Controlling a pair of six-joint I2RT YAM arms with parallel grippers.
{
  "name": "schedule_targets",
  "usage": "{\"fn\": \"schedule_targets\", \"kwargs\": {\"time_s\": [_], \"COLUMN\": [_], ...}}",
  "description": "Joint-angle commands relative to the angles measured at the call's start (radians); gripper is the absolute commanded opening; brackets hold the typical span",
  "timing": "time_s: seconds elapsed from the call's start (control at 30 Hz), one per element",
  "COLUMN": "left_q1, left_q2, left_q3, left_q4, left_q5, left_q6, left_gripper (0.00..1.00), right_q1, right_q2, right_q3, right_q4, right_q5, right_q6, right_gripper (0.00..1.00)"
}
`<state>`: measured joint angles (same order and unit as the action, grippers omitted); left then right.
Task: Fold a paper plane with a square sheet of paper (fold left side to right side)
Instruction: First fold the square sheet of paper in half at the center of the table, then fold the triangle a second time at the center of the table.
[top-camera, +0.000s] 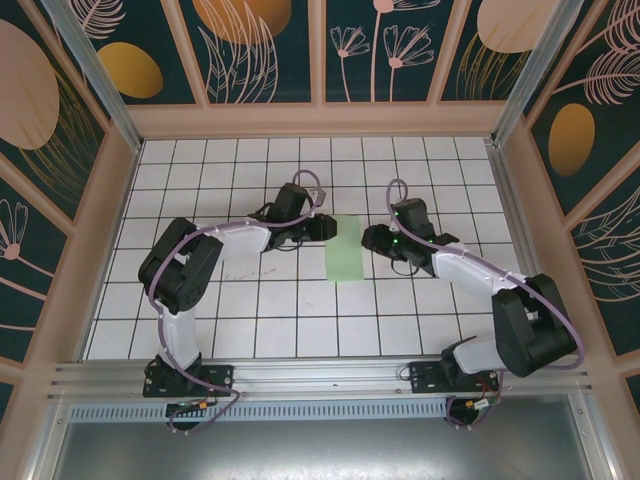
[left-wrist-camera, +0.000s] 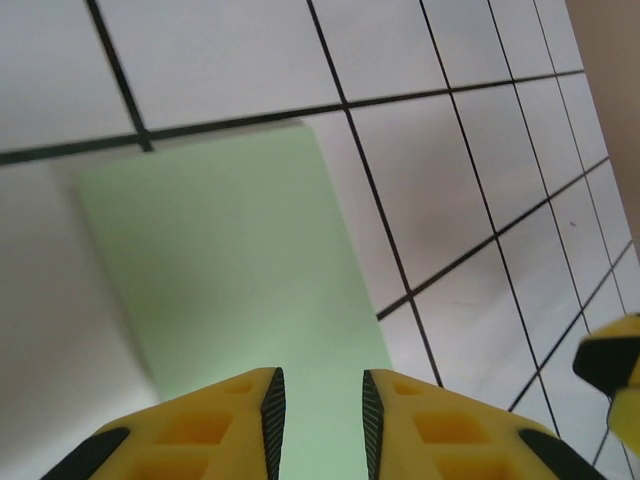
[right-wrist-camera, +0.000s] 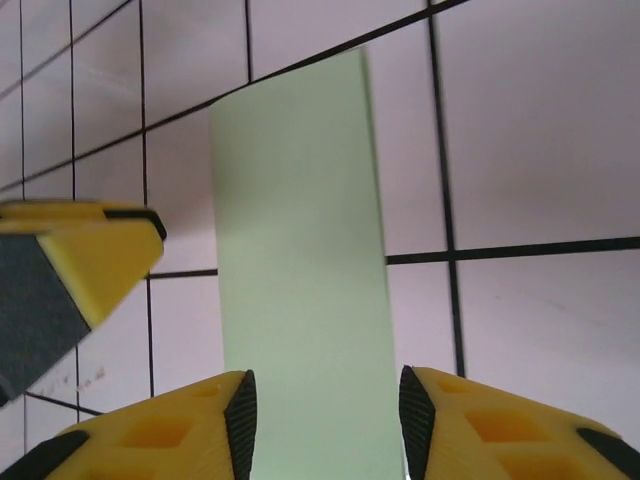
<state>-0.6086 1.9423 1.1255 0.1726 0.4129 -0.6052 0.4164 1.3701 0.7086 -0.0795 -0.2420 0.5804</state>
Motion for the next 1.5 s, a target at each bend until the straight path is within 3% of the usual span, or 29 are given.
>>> {"fn": "schedule_targets", "kwargs": {"time_s": [0.0, 0.37, 0.47, 0.7, 1.37, 1.47], "left_q1": [-0.001, -0.008, -0.008, -0.016, -0.021, -0.020], "left_q2": [0.061, 0.121, 0.117, 0.122, 0.098, 0.051], "left_q3": [0.027, 0.036, 0.030, 0.020, 0.011, -0.013], "left_q4": [-0.010, -0.048, -0.073, -0.052, -0.037, -0.017], "left_q5": [0.026, -0.043, -0.063, -0.056, -0.051, -0.070], "left_q6": [-0.022, -0.012, 0.001, -0.005, 0.001, 0.014], "left_gripper": [0.30, 0.28, 0.29, 0.28, 0.29, 0.37], "right_q1": [-0.013, -0.035, -0.049, -0.061, -0.031, -0.032], "right_q2": [-0.040, -0.047, -0.020, 0.169, 0.303, 0.307], "right_q3": [-0.052, -0.069, -0.049, 0.050, 0.100, 0.113], "right_q4": [0.056, 0.018, -0.012, -0.120, -0.001, 0.012], "right_q5": [-0.080, -0.116, -0.179, -0.338, -0.408, -0.414], "right_q6": [-0.001, -0.001, -0.018, -0.018, 0.044, 0.044], "right_gripper": [0.52, 0.64, 0.67, 0.52, 0.49, 0.48]}}
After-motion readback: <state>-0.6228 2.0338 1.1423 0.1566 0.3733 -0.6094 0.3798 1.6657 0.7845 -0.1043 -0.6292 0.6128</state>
